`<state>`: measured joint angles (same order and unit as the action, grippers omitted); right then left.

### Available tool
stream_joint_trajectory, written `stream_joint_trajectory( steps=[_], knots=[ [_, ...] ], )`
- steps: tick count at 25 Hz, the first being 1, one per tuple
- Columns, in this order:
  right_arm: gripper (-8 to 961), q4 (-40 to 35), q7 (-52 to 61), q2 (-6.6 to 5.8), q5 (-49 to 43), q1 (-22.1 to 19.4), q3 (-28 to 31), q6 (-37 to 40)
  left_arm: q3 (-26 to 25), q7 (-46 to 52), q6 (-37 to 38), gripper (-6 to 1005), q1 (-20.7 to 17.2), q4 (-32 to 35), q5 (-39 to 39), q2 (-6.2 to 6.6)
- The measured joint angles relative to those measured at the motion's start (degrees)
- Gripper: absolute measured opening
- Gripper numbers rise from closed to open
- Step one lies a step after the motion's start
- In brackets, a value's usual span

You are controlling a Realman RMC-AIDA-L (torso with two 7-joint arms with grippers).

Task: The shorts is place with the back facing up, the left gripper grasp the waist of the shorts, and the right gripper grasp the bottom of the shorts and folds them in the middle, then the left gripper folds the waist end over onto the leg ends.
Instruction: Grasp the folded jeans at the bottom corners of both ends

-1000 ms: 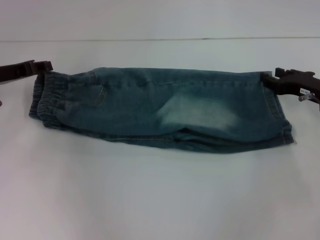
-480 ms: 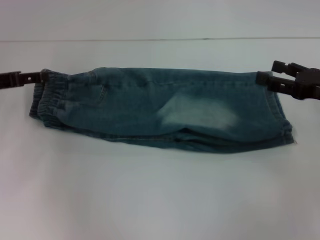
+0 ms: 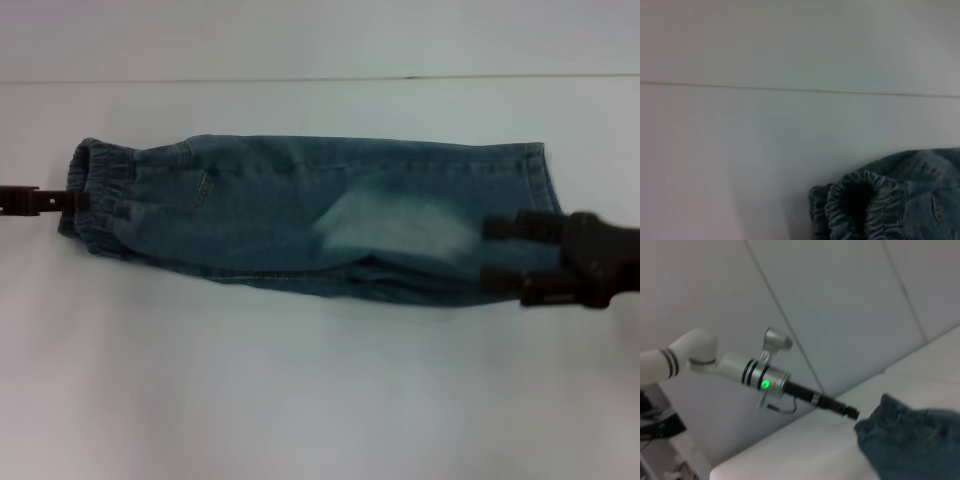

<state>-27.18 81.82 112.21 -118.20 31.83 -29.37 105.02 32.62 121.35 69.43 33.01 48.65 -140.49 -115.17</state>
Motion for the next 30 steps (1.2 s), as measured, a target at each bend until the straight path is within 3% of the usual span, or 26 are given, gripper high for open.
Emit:
stream_joint_trajectory(
  steps=[3, 9, 30],
  knots=[
    [952, -0.02, -0.08, 0.86, -1.41, 0.35, -2.19, -0.76, 1.41, 0.05, -1.55, 932, 0.18, -1.0, -0.32, -0.05],
    [953, -0.06, -0.14, 1.28, -1.68, -0.01, -2.37, -3.25, 7.13, 0.49, -5.92, 931, 0.84, -3.2, -0.74, -0.46],
    [953, 0.2, -0.18, 2.12, -2.06, -0.19, -2.53, -8.86, 9.34, 0.15, -7.78, 926, 1.87, -3.7, -2.24, -1.28]
  ],
)
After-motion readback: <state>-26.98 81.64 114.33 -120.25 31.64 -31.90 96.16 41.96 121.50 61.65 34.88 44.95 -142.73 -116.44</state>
